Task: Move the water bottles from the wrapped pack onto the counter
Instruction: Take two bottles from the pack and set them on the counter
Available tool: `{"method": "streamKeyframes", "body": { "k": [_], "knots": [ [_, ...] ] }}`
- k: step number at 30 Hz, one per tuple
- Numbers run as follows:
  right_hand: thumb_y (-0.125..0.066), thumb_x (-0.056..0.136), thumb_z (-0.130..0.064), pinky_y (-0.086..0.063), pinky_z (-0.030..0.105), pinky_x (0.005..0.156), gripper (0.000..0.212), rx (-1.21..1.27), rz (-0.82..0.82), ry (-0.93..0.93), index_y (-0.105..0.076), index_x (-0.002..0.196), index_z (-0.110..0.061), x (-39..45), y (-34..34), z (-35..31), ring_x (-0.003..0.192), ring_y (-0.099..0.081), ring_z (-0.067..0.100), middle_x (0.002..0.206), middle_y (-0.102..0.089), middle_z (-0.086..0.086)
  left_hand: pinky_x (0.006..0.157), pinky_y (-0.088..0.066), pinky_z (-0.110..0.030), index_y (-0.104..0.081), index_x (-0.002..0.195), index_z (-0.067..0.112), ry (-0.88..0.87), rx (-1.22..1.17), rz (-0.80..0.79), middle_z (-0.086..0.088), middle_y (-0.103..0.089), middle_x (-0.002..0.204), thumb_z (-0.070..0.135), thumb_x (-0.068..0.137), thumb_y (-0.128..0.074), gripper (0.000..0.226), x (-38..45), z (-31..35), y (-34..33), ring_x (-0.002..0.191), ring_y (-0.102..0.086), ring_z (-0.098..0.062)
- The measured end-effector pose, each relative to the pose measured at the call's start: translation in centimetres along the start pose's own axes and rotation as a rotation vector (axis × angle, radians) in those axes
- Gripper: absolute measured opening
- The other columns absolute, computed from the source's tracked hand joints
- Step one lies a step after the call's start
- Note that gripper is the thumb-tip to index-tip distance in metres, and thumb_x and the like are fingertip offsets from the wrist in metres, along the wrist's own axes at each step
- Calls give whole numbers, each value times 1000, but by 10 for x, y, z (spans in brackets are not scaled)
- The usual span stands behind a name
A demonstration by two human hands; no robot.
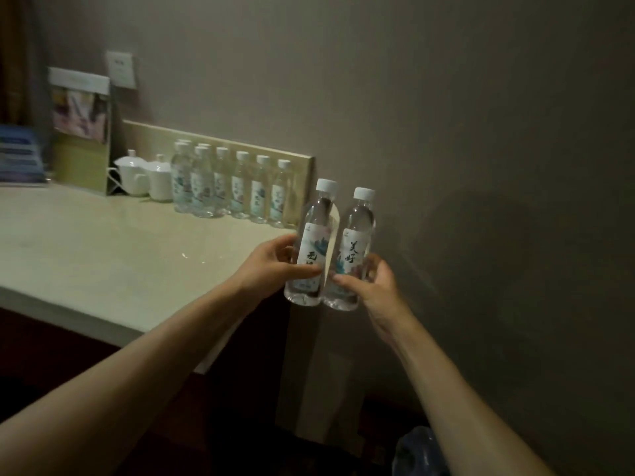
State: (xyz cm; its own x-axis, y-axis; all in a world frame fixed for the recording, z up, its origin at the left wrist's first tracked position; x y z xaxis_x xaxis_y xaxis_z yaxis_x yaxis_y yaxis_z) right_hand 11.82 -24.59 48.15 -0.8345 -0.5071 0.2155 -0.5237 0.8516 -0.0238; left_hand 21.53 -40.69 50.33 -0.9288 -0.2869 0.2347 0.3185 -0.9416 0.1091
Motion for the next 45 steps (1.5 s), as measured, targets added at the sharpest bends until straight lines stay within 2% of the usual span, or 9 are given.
{"method": "streamKeyframes", "body": {
  "k": [6, 11, 16, 18, 28, 33, 37, 41, 45],
  "knots": [
    [-77, 76, -8, -53, 17, 67, 54, -57, -13, -2, -48, 121, -19, 19, -95, -1, 96, -65, 6, 109, -66, -2, 69, -59, -24, -64, 112, 29, -28, 75, 30, 0, -73, 101, 13, 77, -78, 41, -3, -5, 100, 90, -72, -11],
    [-76, 73, 3, -53, 12, 62, 46, -91, 27, 44, -54, 103, -24, 34, -158, 7, 78, -70, -3, 96, -69, -5, 78, -60, -31, -62, 120, 22, -37, 52, 34, -2, -73, 104, 8, 77, -77, 49, -5, -19, 160, 94, -72, -14],
    [-80, 71, -5, -58, 35, 80, 43, -189, 65, 38, -55, 99, -26, 51, -206, 15, 92, -69, 17, 99, -70, 2, 78, -60, -30, -56, 125, 17, -1, -26, 71, -6, -73, 105, -1, 79, -73, 53, 2, -39, 203, 94, -73, -16],
    [-81, 72, -10, -59, 37, 81, 44, -217, 44, 11, -54, 101, -29, 59, -219, 23, 93, -69, 15, 102, -69, 1, 81, -59, -32, -53, 127, 16, 29, -25, 68, -7, -70, 111, 1, 80, -71, 53, 7, -47, 218, 99, -71, -17],
    [-81, 74, -17, -53, 17, 67, 54, -274, -26, 26, -49, 114, -34, 129, -249, 60, 94, -63, 3, 105, -65, -11, 88, -58, -38, -50, 129, 22, 47, 101, 127, -1, -66, 116, 5, 79, -73, 58, 56, -75, 261, 107, -65, -17],
    [-80, 76, -18, -47, 5, 51, 54, -333, 2, 50, -47, 117, -33, 170, -252, 68, 83, -61, -7, 100, -63, -17, 88, -58, -41, -47, 135, 24, 85, 178, 97, -1, -65, 122, 5, 82, -71, 61, 98, -81, 272, 108, -66, -18],
    [-79, 76, -19, -50, 16, 69, 55, -363, 24, 55, -48, 121, -27, 198, -253, 73, 88, -62, -2, 102, -65, -11, 88, -58, -38, -47, 134, 25, 77, 219, 122, 0, -64, 123, 7, 84, -69, 58, 126, -90, 278, 106, -65, -15],
    [-78, 77, -18, -48, 15, 70, 54, -405, 34, 67, -46, 120, -26, 219, -255, 77, 86, -62, 0, 99, -64, -12, 78, -59, -28, -46, 134, 26, 49, 255, 103, 4, -65, 116, 8, 84, -69, 58, 148, -95, 284, 99, -66, -9],
    [-77, 79, -21, -54, 32, 88, 64, -457, 41, 58, -41, 131, -21, 232, -256, 79, 102, -63, 12, 119, -62, -2, 75, -57, -23, -50, 130, 25, 10, 379, 85, 10, -65, 106, 14, 81, -74, 56, 167, -98, 293, 98, -65, -9]
  ]
}}
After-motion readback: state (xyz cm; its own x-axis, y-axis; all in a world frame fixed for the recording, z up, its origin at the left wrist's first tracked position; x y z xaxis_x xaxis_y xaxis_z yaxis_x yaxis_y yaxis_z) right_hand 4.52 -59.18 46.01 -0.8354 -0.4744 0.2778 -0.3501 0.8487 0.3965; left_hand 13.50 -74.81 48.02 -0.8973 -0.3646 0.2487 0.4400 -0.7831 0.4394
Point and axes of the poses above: each hand's wrist, its own x-axis towards the middle knuckle, its own y-axis out of the back of the hand, z = x × y, the point moved 4 cm from there along x, towards the middle knuckle
